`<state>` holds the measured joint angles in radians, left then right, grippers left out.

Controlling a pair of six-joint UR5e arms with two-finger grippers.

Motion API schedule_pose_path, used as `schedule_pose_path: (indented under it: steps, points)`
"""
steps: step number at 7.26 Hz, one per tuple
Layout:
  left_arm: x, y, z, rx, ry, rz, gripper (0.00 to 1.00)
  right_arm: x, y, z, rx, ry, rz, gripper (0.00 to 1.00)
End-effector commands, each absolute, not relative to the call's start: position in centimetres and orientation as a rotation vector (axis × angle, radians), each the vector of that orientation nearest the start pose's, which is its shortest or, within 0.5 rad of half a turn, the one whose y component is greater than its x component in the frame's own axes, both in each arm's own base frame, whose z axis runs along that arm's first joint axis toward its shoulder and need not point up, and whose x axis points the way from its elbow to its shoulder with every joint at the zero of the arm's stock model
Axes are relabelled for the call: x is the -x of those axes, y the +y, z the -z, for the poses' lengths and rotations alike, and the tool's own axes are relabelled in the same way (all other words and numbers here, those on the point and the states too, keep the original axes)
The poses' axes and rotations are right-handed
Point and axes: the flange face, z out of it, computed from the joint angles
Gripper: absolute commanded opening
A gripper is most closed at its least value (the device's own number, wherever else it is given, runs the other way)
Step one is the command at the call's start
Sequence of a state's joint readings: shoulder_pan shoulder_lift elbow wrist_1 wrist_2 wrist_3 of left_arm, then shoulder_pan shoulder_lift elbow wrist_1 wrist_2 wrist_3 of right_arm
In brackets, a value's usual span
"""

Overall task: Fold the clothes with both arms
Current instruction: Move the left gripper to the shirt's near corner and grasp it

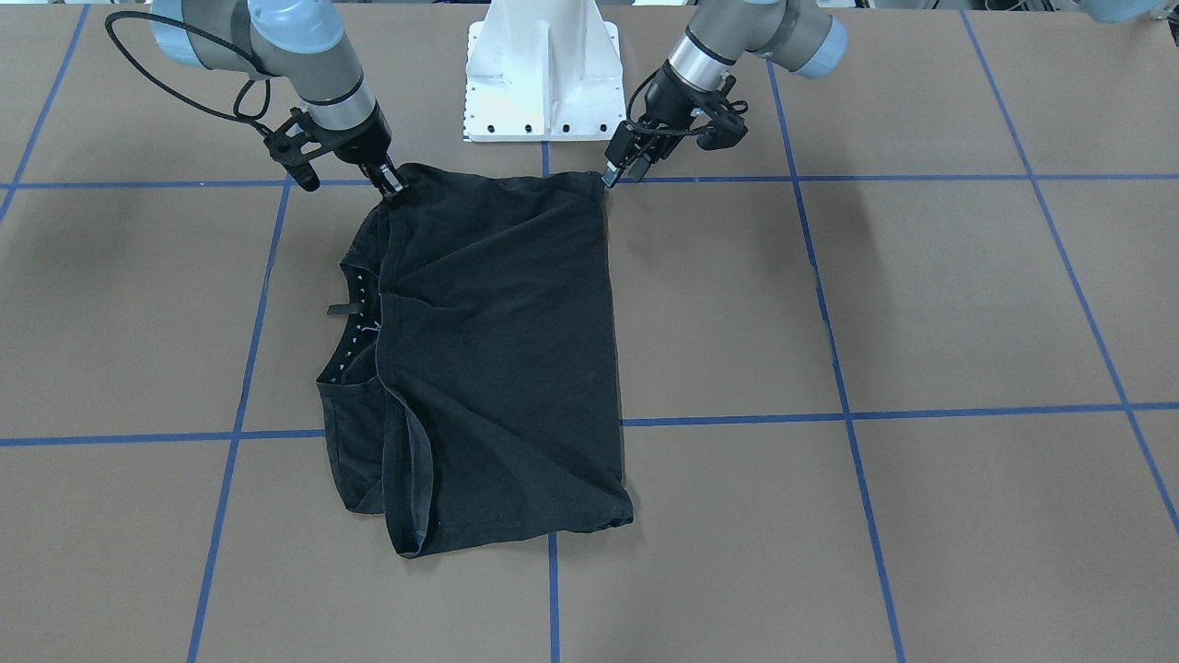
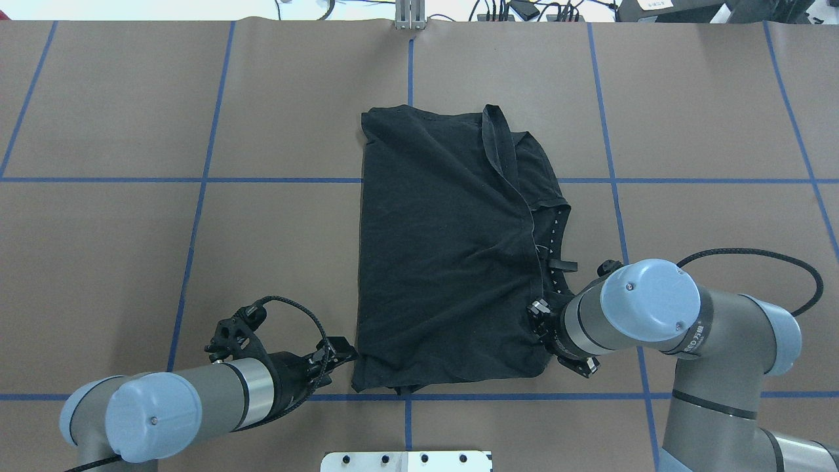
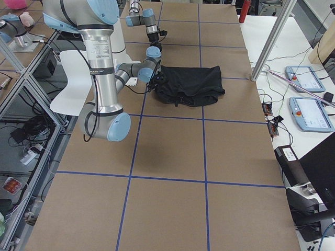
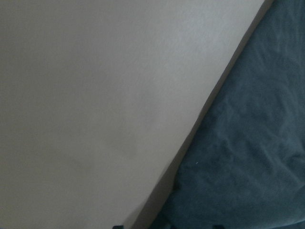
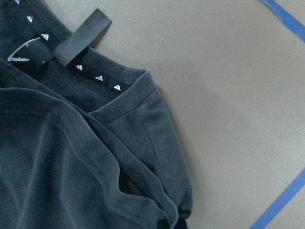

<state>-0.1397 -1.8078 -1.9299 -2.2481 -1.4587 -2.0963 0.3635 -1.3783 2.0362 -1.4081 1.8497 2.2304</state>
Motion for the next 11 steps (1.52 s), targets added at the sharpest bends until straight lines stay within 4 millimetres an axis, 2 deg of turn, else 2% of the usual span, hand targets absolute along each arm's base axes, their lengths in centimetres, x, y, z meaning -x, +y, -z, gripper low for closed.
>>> schedule_pose_path:
  steps: [1, 6, 7, 9, 11]
  points:
    - [-54.3, -21.3, -28.2, 0.151, 1.272, 0.633, 0.7, 45.6, -28.8, -33.4, 0.392, -0.79, -0.846, 0.0]
    - [-56.2, -20.7, -28.4, 0.153, 1.257, 0.626, 0.68, 45.2, -29.1, -33.3, 0.401, -0.792, -0.844, 0.0]
    - [-56.2, -20.7, -28.2, 0.152, 1.261, 0.627, 0.66, 45.2, -29.2, -33.3, 0.398, -0.792, -0.845, 0.0]
    - [-56.3, -20.6, -28.2, 0.153, 1.259, 0.625, 0.57, 45.1, -29.3, -33.3, 0.4, -0.792, -0.847, 0.0]
    - [-56.5, -20.1, -28.2, 0.153, 1.258, 0.624, 0.55, 45.1, -29.3, -33.3, 0.398, -0.793, -0.842, 0.0]
